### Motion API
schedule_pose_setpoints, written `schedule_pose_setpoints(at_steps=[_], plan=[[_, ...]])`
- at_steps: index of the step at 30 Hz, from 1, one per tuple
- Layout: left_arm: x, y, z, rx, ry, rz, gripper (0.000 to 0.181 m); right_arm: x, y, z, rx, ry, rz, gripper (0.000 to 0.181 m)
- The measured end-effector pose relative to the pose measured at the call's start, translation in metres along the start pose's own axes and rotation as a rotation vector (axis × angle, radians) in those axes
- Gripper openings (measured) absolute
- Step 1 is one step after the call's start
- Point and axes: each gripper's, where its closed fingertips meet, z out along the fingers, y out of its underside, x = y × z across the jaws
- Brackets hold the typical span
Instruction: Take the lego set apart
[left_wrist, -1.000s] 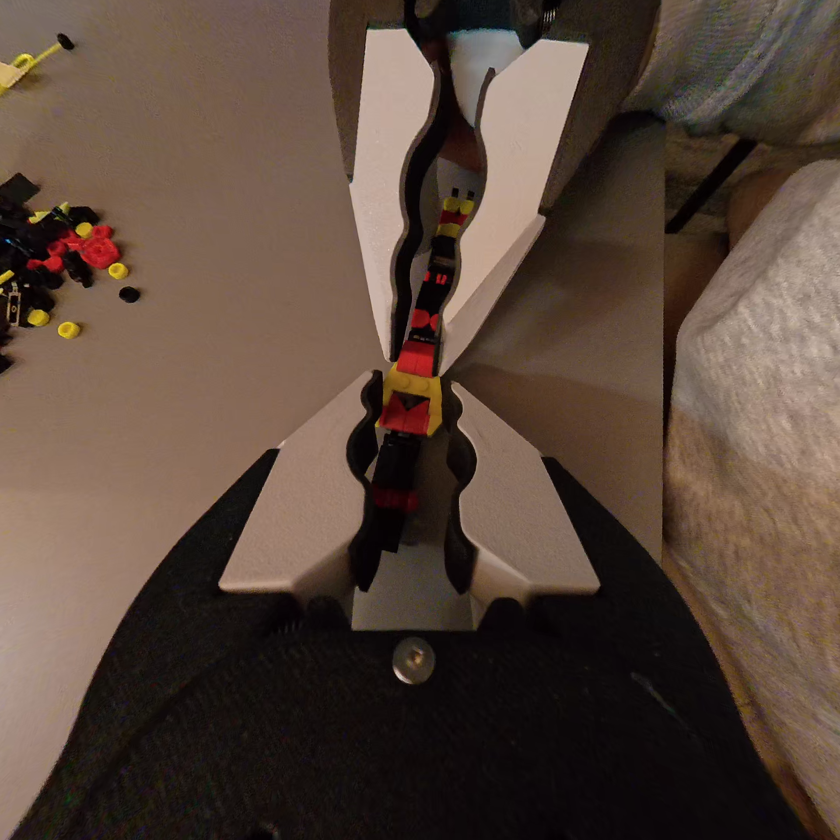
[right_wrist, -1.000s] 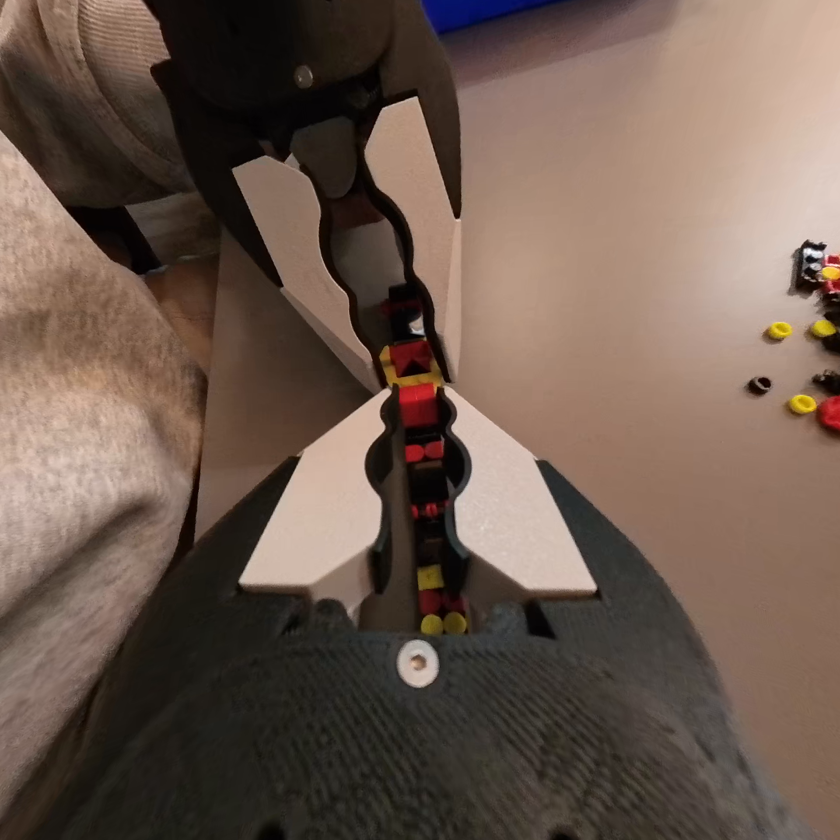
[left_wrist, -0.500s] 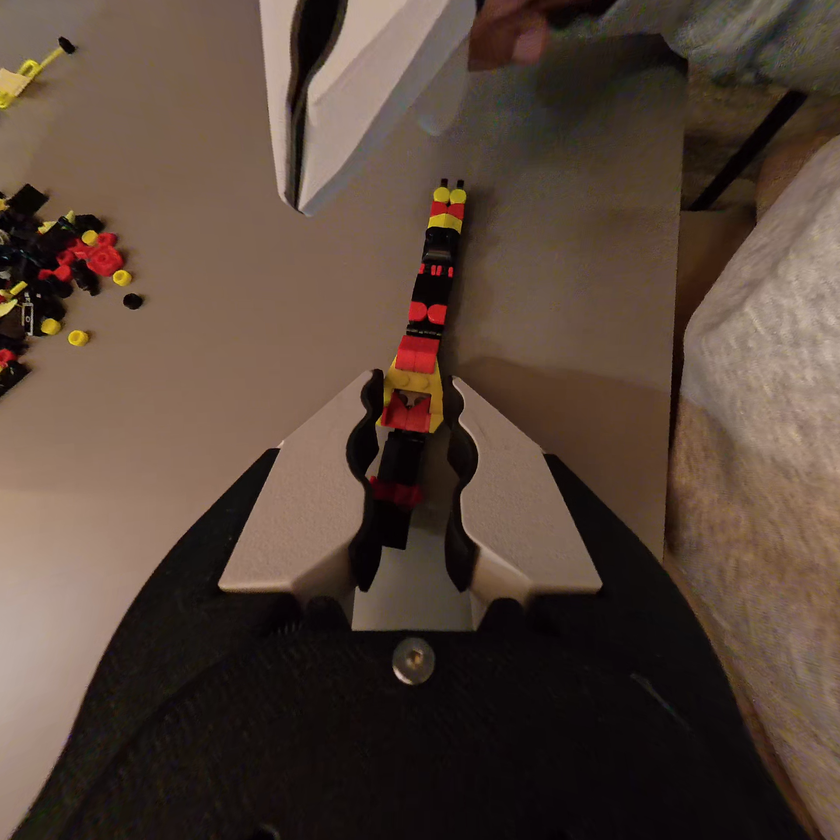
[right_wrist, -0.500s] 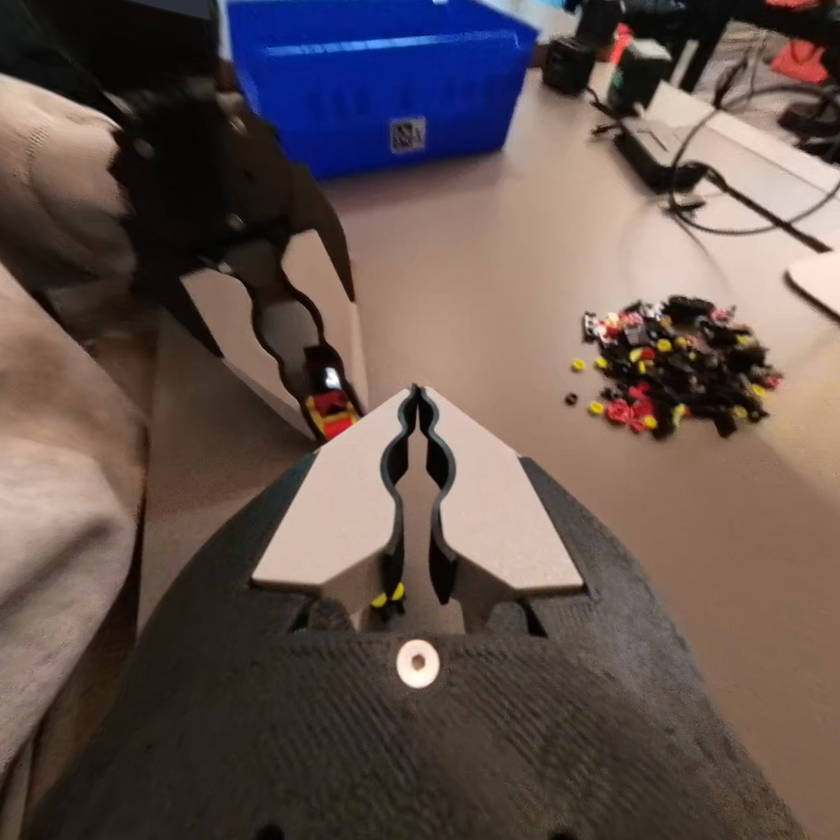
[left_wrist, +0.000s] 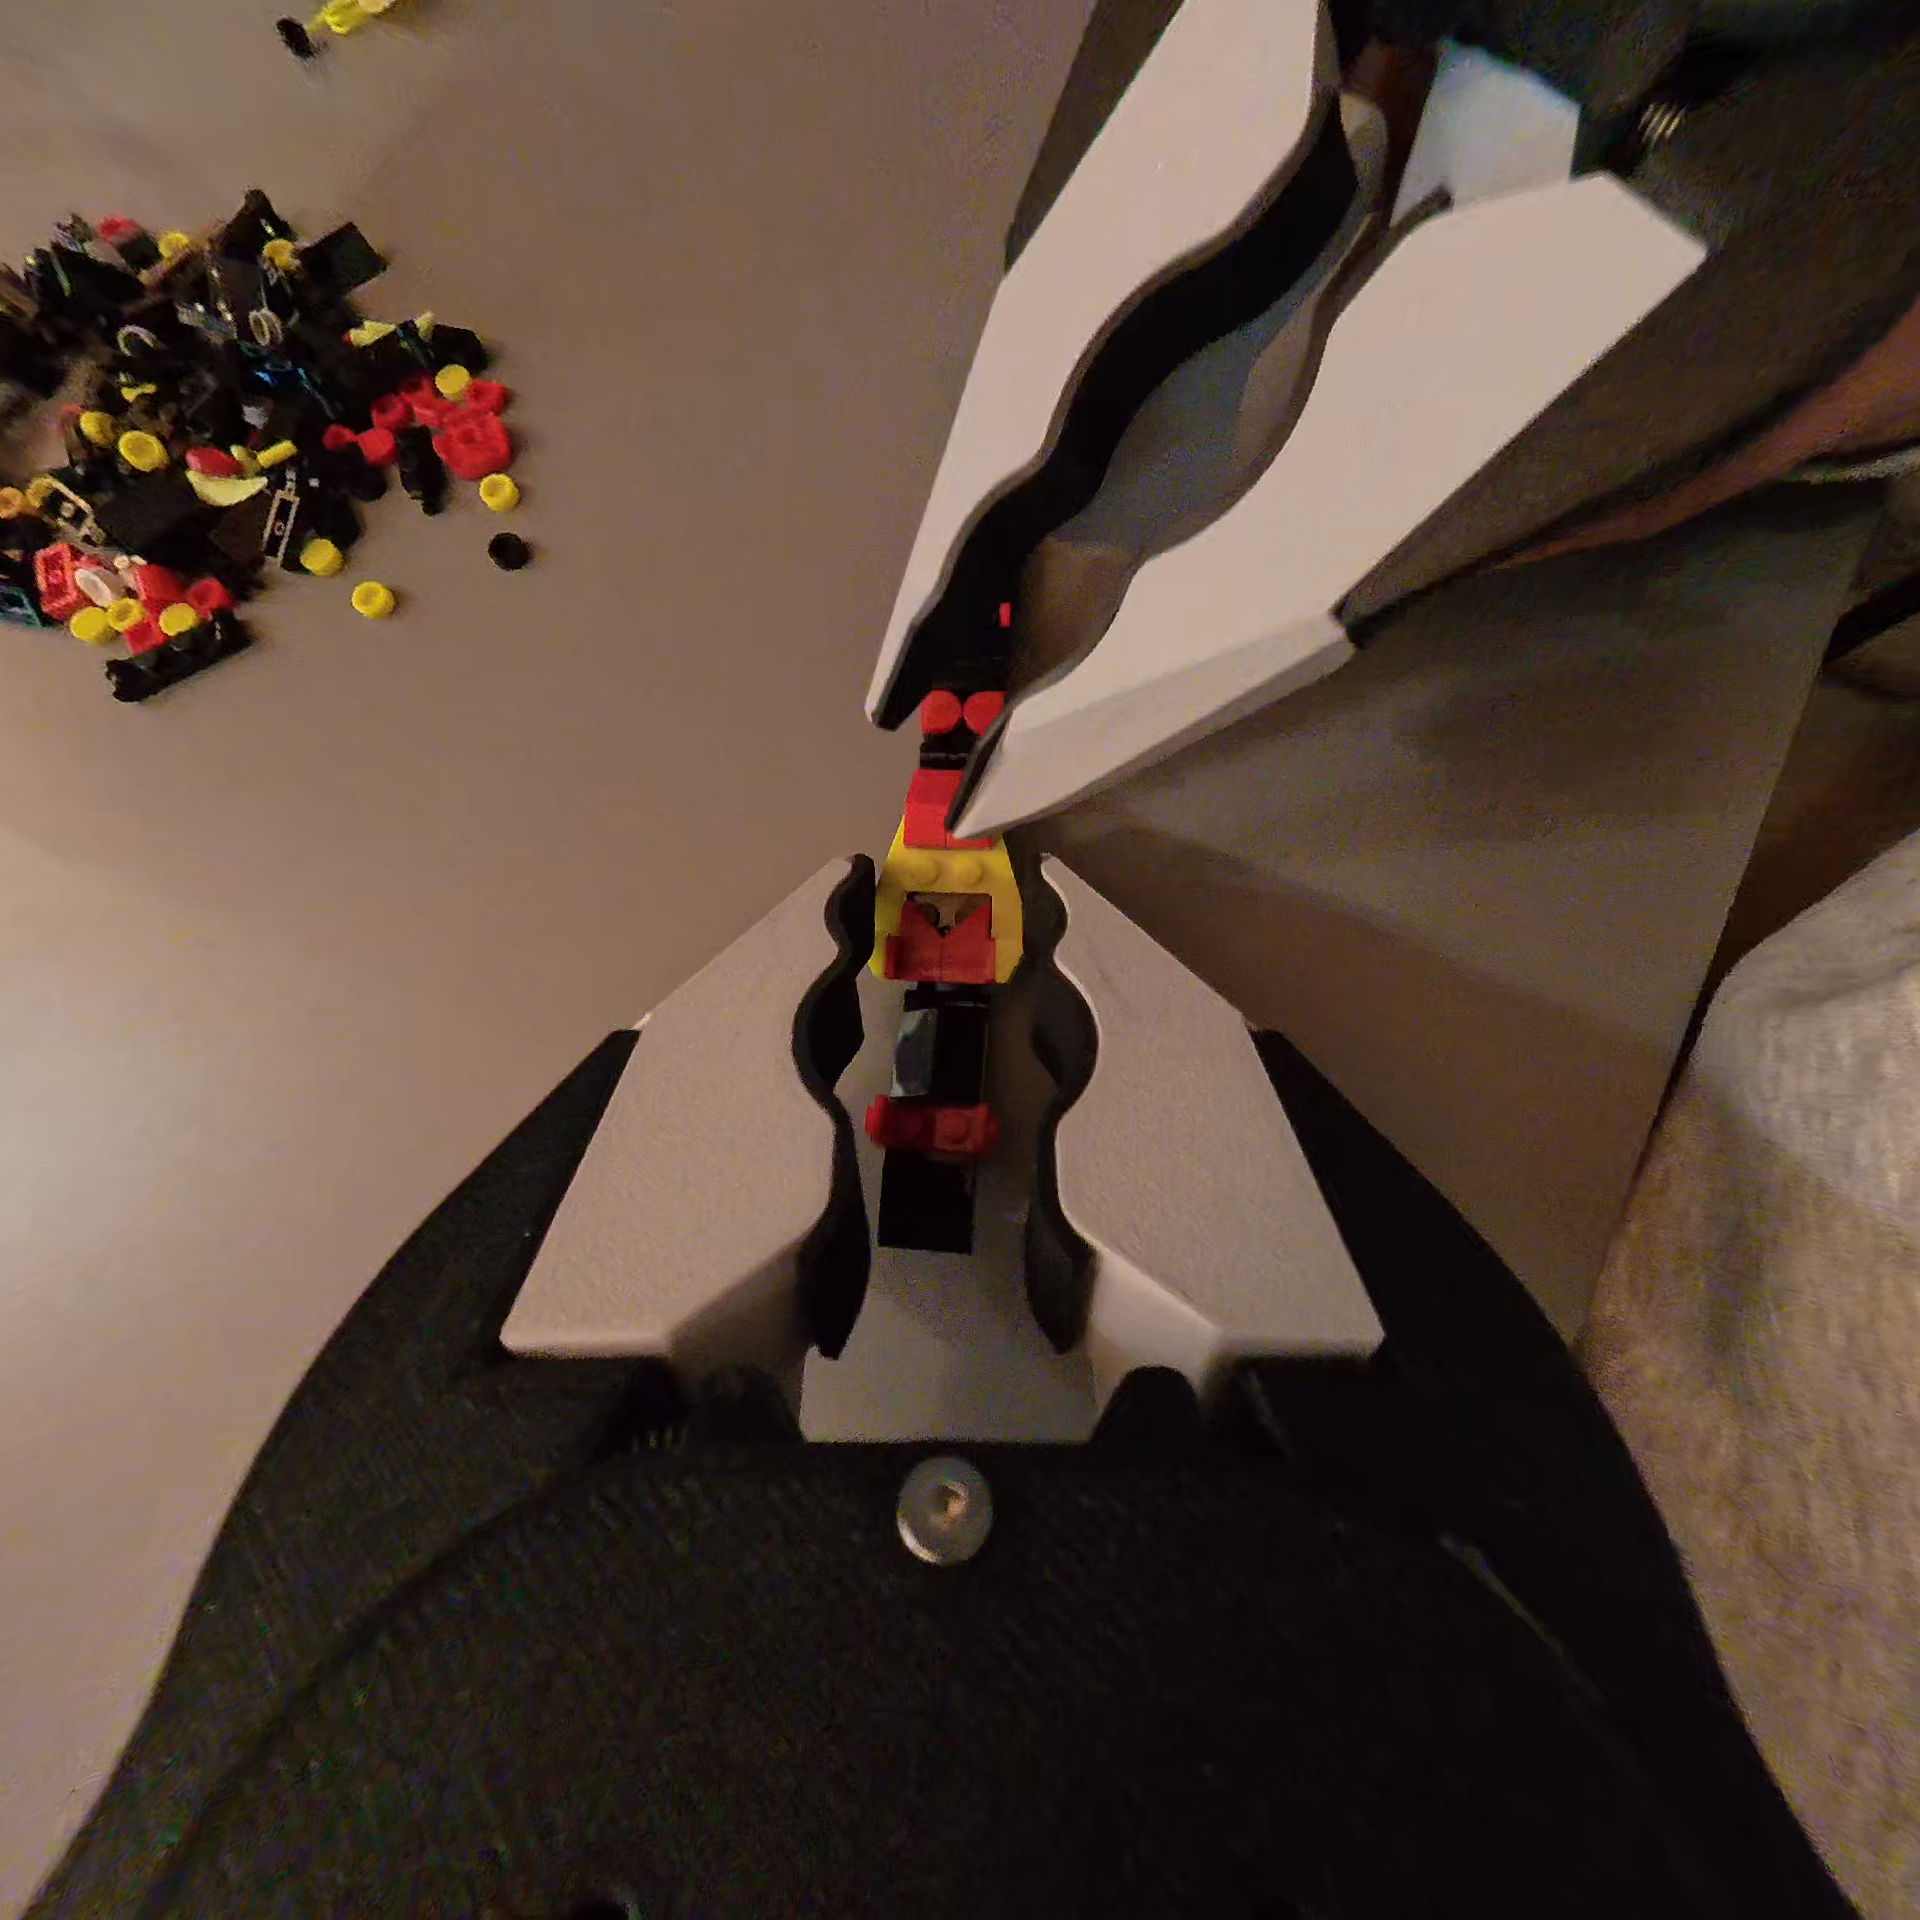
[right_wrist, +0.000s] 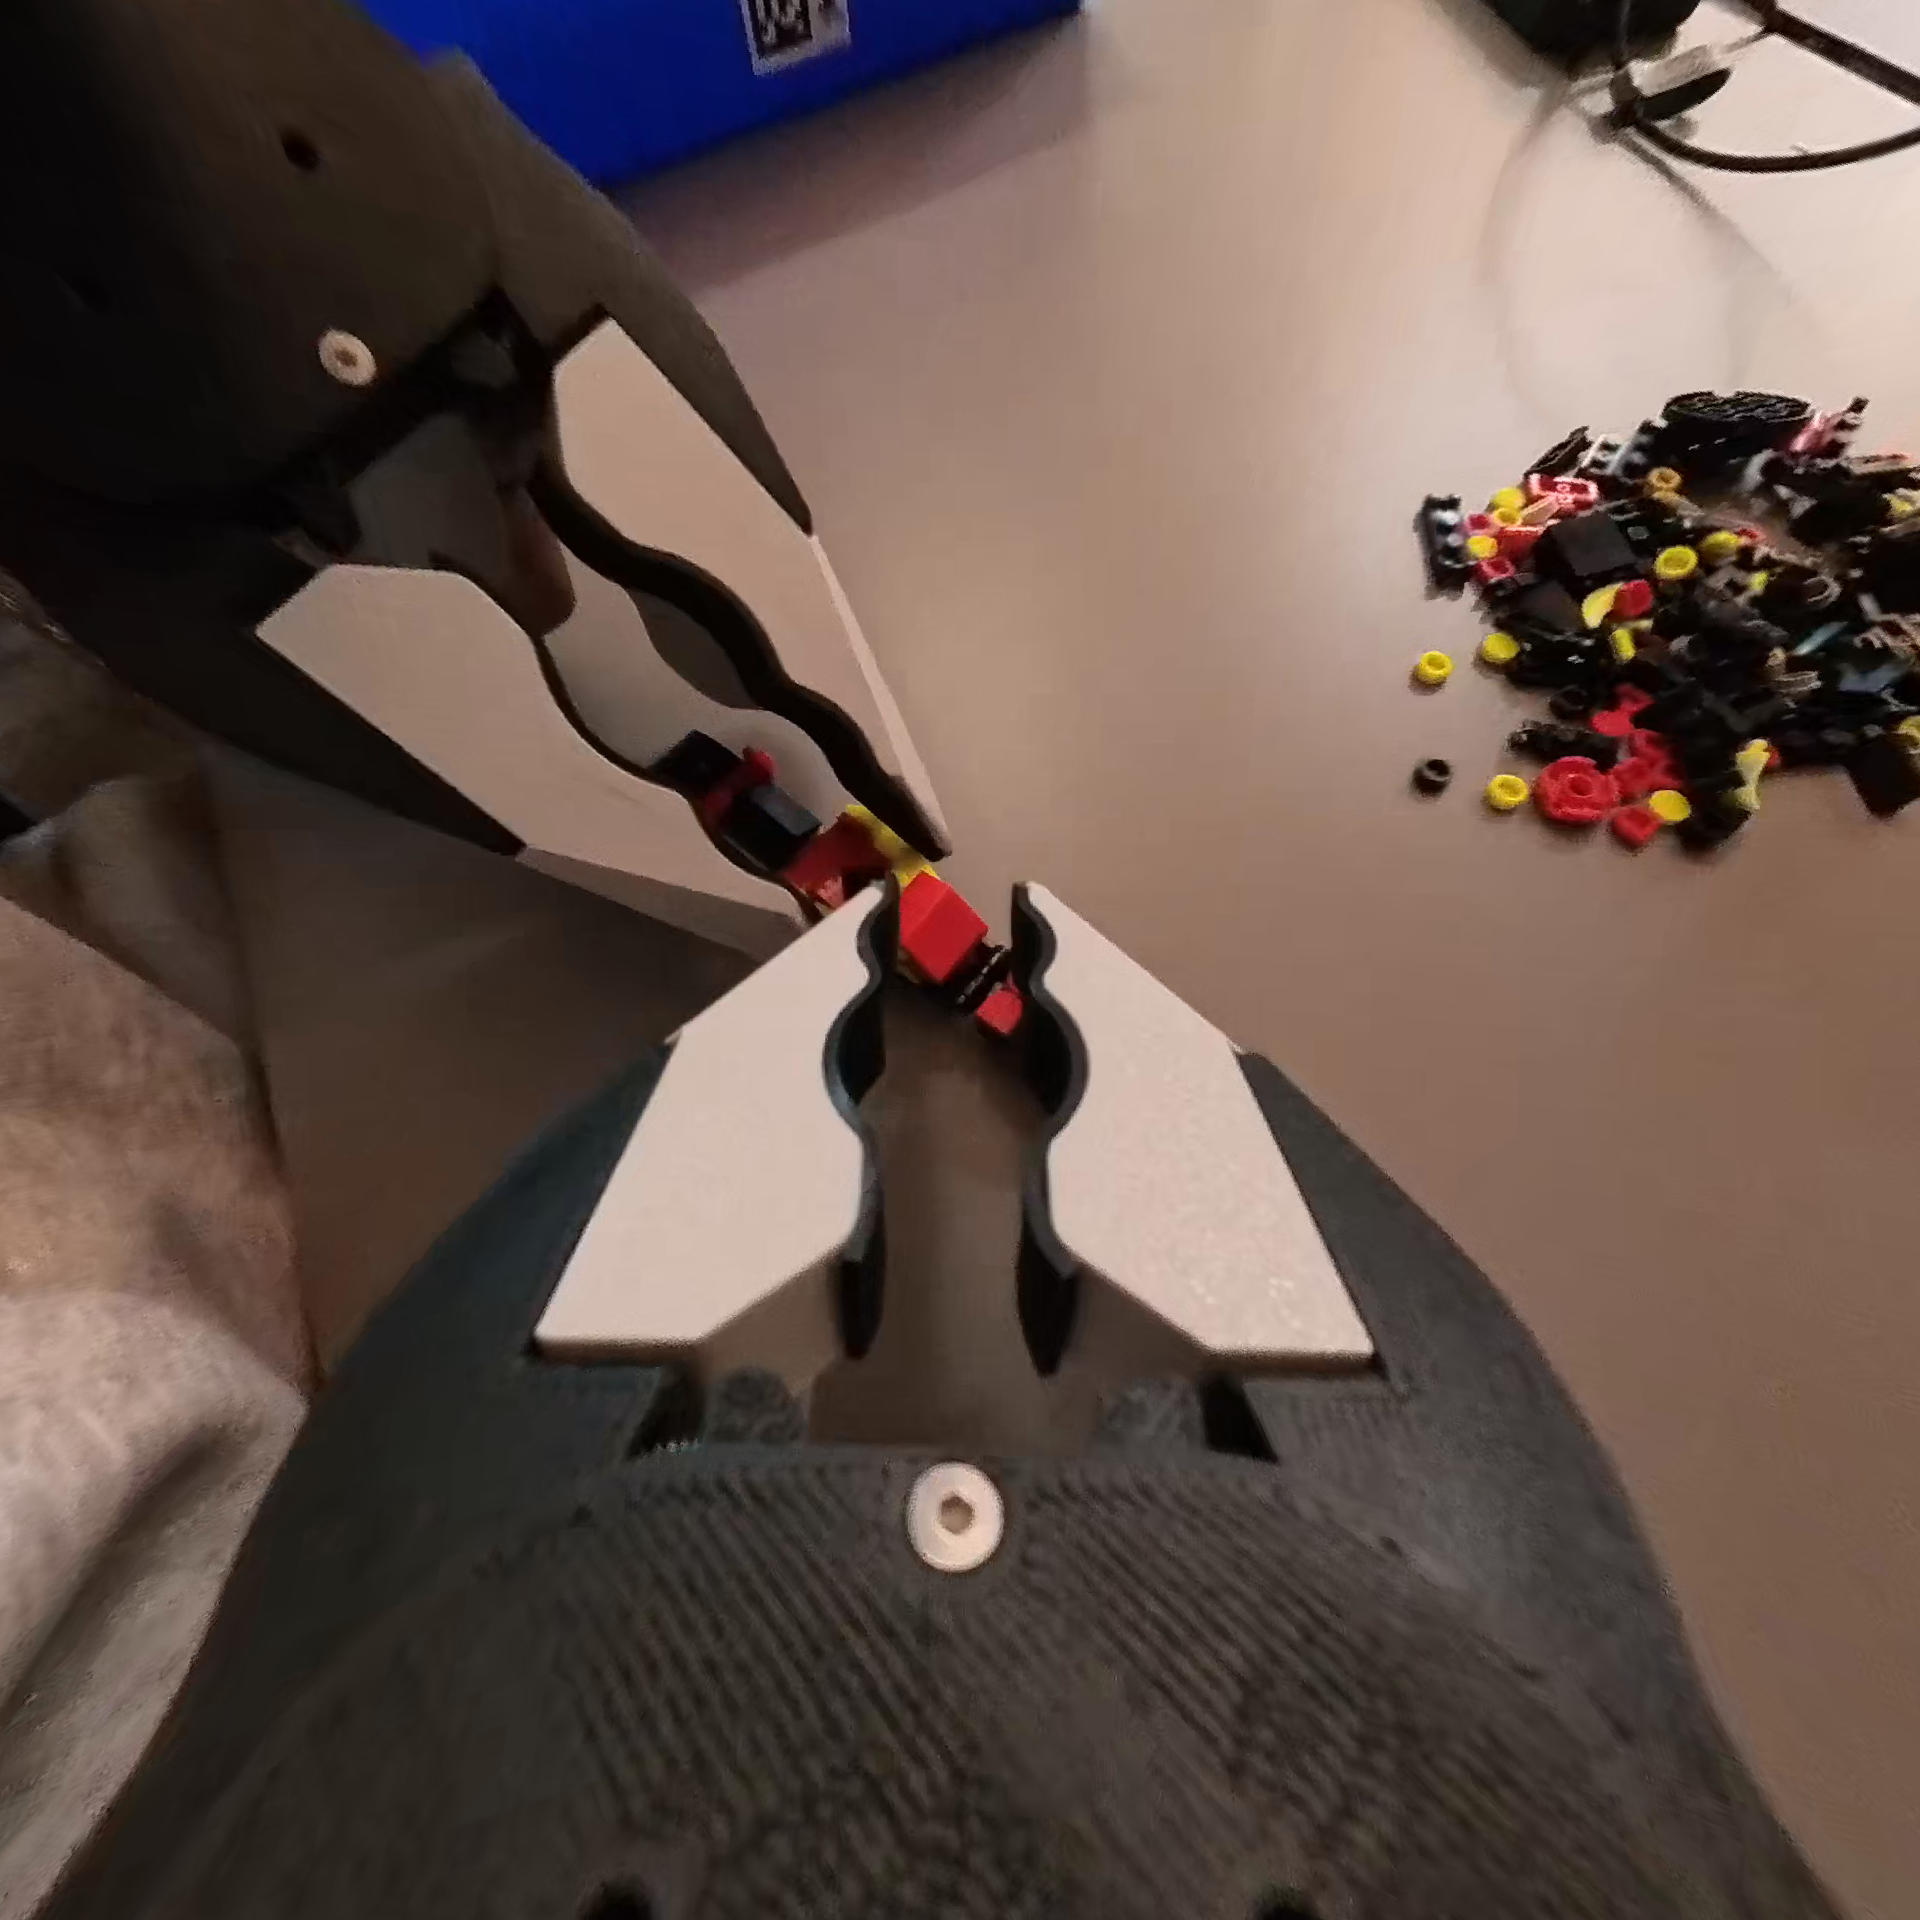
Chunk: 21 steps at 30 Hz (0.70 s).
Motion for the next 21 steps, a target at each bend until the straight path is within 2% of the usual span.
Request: schedule_pose_setpoints(at_steps=[1,8,13,16,21], plan=[[0.003,0.001,-0.001,-0.002,0.015,-0.004,0.031,-0.001,0.002,0.002,-0.014,0.01,-0.014,0.02],[0.011,0.004,-0.009,0.0,0.08,-0.082,0.032,-0.003,0.001,0.004,0.008,-0.042,0.023,0.018],[0.01,0.006,-0.008,-0.005,0.048,-0.082,0.034,-0.001,-0.005,-0.004,0.027,-0.015,0.041,0.018],[0.007,0.006,-0.009,0.0,-0.007,-0.074,0.04,-0.005,-0.009,-0.01,0.069,-0.004,0.121,0.018],[0.007,0.009,-0.014,0.01,-0.018,-0.103,0.04,-0.016,0.004,-0.013,0.05,0.018,0.179,0.019]])
